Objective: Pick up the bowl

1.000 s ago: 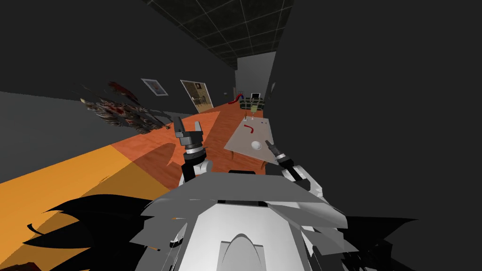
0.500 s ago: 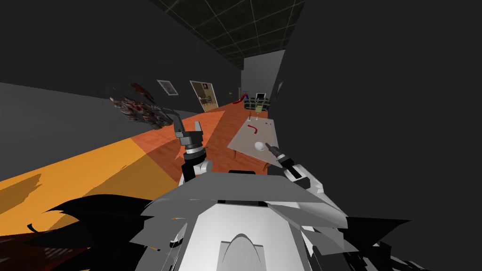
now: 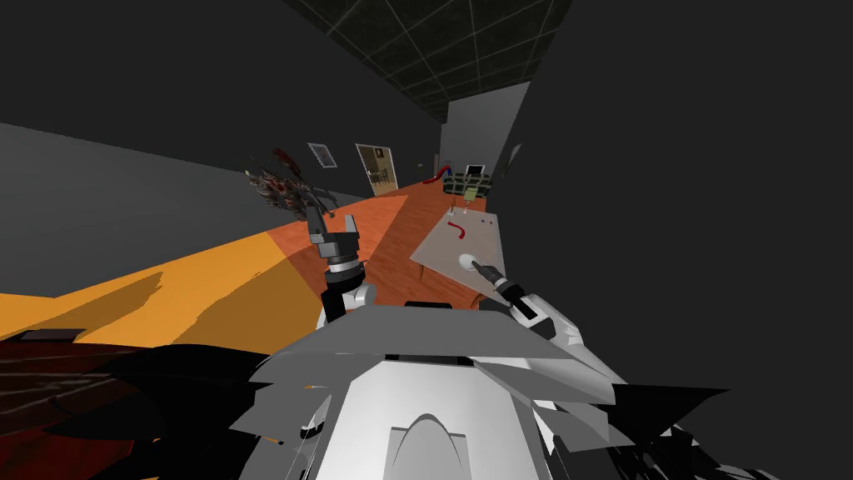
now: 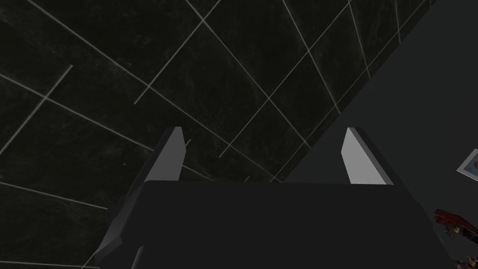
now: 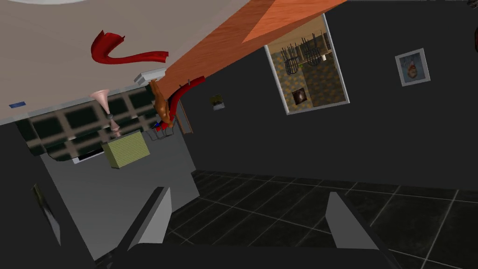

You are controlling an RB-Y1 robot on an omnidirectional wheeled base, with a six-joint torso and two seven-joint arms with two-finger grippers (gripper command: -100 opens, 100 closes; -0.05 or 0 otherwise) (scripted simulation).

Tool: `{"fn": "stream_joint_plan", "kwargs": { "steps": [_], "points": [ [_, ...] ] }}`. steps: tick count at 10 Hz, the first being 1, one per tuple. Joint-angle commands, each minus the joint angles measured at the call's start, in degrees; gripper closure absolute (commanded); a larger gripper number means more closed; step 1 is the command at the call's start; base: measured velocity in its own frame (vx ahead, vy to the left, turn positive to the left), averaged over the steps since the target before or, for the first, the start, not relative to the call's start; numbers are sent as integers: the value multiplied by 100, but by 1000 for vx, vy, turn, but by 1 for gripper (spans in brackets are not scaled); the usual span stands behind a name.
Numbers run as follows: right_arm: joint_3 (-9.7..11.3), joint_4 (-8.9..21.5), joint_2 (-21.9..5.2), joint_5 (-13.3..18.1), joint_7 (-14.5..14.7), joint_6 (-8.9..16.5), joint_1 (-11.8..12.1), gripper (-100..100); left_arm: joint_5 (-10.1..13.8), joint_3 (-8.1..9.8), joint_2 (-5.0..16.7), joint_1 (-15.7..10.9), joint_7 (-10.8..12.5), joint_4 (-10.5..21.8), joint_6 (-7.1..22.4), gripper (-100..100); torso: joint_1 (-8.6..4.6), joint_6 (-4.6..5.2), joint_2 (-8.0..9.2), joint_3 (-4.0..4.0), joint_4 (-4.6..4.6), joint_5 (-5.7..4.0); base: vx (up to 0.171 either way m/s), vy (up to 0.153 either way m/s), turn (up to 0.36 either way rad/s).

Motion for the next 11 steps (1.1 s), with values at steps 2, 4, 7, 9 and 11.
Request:
{"fn": "stream_joint_plan", "kwargs": {
  "steps": [2,4,7,9,11],
  "points": [
    [151,404,-217,168,82,111,-134,-100,0,0,0,0,0,0,0,0,-4,2,-1,0,0,-1,-5,15,97],
    [271,658,-386,321,171,210,-169,-100,0,0,0,0,0,0,0,0,1,-1,-2,-1,0,0,-7,23,244],
    [529,1285,-683,631,363,414,-228,-100,0,0,0,-1,0,0,0,0,1,-5,-3,-2,0,0,-3,28,306],
    [666,1613,-810,786,463,518,-251,-100,0,0,0,0,0,0,0,0,1,2,-3,-2,-1,1,1,23,272],
    [806,2044,-921,939,566,623,-271,-100,0,1,0,1,0,0,0,0,-2,5,-2,-1,-1,0,1,14,186]
  ]
}}
